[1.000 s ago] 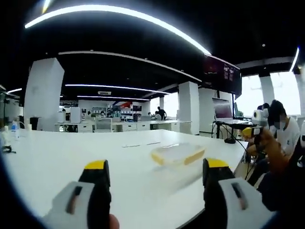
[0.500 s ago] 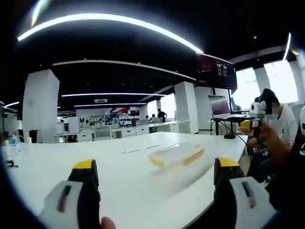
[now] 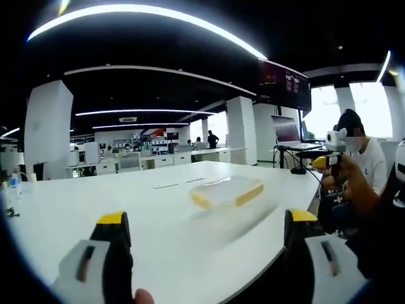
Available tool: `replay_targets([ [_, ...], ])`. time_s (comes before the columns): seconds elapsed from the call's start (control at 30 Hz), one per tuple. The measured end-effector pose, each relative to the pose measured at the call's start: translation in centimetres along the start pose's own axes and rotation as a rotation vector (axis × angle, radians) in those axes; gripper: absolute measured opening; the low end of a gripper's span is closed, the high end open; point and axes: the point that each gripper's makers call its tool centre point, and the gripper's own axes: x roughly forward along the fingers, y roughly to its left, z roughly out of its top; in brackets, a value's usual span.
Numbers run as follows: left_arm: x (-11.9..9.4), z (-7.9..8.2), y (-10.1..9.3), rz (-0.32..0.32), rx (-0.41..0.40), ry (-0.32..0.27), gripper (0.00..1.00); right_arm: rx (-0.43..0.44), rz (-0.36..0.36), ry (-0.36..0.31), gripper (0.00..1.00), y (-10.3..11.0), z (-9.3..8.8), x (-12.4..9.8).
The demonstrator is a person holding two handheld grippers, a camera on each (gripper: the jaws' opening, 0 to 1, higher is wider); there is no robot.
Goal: Snap each plastic latch of the storage box into its locked position after aligning the lid with the box until every specified latch is closed and the lid sits flush.
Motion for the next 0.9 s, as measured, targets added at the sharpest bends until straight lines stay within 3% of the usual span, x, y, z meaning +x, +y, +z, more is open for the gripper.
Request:
replay_targets([
  [0.37,0.5,-1.0,-0.5,-0.019,-0.006,0.038,1.0,0.002,0.012,0.041,1.0,0.3,-0.9,0.2],
  [0.9,0.9,-1.1,-0.8,-0.033,-0.016,0.045,1.0,-0.004,0.015,0.058,1.0,0.1,-1.2,0.0],
])
